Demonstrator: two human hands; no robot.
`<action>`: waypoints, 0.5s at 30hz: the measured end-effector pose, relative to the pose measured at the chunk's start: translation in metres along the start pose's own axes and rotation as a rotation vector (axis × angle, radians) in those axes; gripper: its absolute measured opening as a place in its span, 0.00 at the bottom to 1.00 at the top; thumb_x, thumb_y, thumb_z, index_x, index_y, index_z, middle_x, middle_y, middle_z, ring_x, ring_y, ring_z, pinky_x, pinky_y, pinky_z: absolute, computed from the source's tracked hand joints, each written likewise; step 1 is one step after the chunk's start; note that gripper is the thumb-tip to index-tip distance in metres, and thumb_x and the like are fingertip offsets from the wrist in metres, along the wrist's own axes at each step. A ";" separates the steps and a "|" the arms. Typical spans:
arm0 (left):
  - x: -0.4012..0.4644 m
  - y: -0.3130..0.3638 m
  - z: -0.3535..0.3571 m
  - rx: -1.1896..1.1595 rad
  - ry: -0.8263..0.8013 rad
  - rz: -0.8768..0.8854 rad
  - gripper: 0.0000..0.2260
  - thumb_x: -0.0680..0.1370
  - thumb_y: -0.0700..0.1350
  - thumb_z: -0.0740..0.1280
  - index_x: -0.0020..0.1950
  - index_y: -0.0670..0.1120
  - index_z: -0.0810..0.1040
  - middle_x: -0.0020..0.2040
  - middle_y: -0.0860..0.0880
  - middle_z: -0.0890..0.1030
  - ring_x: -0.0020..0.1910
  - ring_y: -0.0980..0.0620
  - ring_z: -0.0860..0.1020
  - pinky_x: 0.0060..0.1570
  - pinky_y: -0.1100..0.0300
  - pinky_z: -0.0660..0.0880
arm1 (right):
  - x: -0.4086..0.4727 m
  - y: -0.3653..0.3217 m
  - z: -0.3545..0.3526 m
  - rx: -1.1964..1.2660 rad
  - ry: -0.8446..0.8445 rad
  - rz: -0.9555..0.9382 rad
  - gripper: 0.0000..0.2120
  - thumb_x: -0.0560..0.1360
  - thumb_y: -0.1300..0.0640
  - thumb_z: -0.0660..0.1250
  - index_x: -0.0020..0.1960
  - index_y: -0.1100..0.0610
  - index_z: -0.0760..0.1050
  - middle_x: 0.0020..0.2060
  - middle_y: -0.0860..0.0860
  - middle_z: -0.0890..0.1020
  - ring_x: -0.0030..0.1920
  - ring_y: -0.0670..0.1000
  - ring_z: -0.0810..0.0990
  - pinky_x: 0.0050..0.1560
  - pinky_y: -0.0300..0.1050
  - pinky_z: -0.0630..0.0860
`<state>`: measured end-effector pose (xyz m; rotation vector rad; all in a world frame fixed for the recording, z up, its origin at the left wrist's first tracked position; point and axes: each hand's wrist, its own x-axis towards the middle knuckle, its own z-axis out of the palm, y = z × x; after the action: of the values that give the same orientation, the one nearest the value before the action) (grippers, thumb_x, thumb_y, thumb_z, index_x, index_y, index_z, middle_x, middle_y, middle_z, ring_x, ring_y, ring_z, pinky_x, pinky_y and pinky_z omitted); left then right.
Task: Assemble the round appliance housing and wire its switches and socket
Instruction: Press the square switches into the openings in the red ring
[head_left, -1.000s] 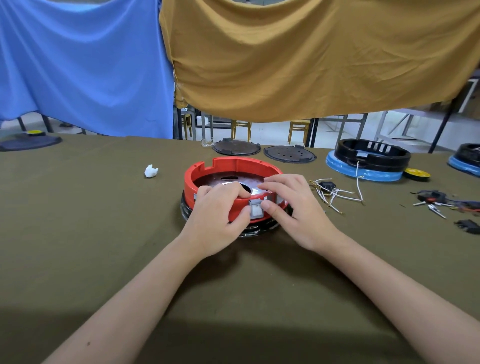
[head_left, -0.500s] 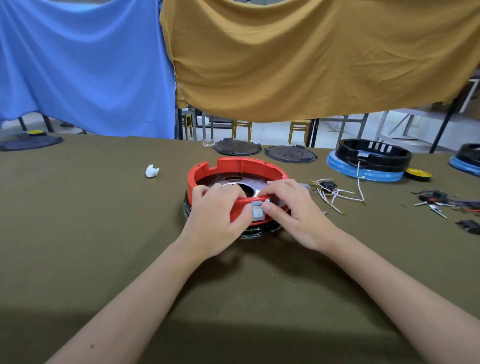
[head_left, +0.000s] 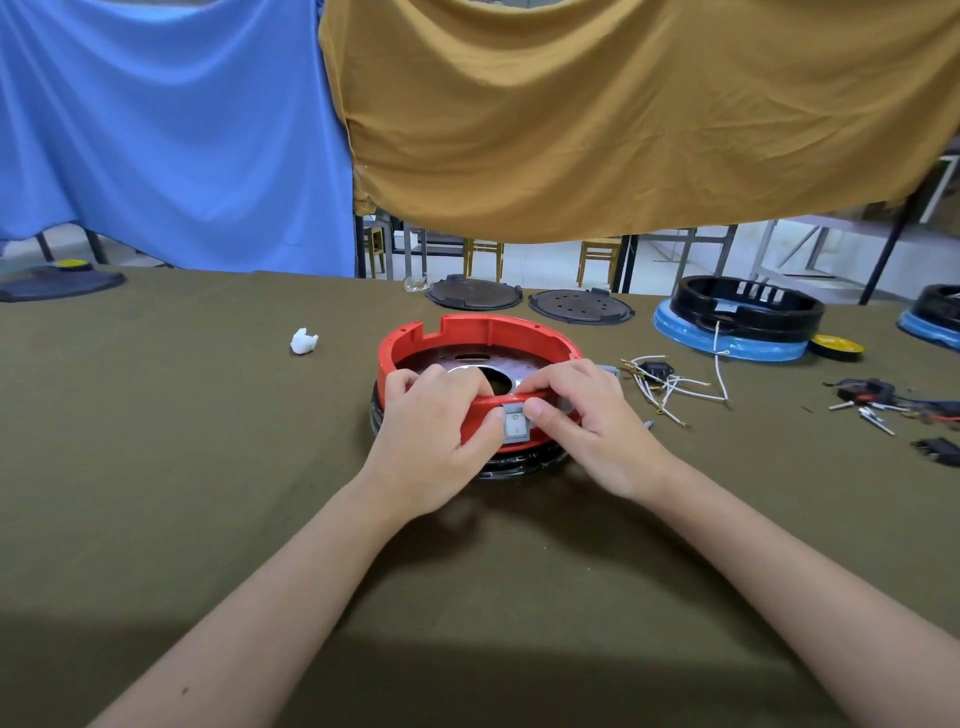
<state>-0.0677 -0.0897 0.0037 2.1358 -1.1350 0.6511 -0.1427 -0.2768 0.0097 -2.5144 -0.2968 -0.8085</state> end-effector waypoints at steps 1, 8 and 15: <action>0.000 0.000 0.000 -0.004 0.000 0.000 0.09 0.77 0.56 0.56 0.44 0.54 0.72 0.39 0.59 0.73 0.42 0.58 0.71 0.55 0.53 0.63 | 0.001 -0.001 0.001 -0.006 0.008 -0.002 0.13 0.80 0.47 0.59 0.56 0.51 0.78 0.50 0.42 0.79 0.58 0.43 0.71 0.64 0.43 0.58; 0.001 0.000 0.000 -0.014 -0.018 -0.017 0.10 0.78 0.55 0.55 0.44 0.54 0.73 0.40 0.58 0.75 0.43 0.58 0.71 0.56 0.53 0.62 | 0.006 -0.001 0.003 -0.018 0.025 0.027 0.06 0.81 0.52 0.64 0.52 0.52 0.78 0.48 0.45 0.79 0.57 0.43 0.71 0.61 0.40 0.55; 0.000 -0.001 -0.001 -0.003 -0.023 0.006 0.10 0.79 0.57 0.55 0.45 0.55 0.72 0.40 0.60 0.73 0.44 0.58 0.70 0.57 0.53 0.62 | 0.005 0.000 0.003 -0.013 0.020 0.023 0.08 0.81 0.48 0.62 0.53 0.50 0.77 0.49 0.42 0.78 0.58 0.42 0.70 0.61 0.41 0.54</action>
<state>-0.0673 -0.0888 0.0038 2.1437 -1.1540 0.6285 -0.1376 -0.2753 0.0106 -2.5159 -0.2555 -0.8290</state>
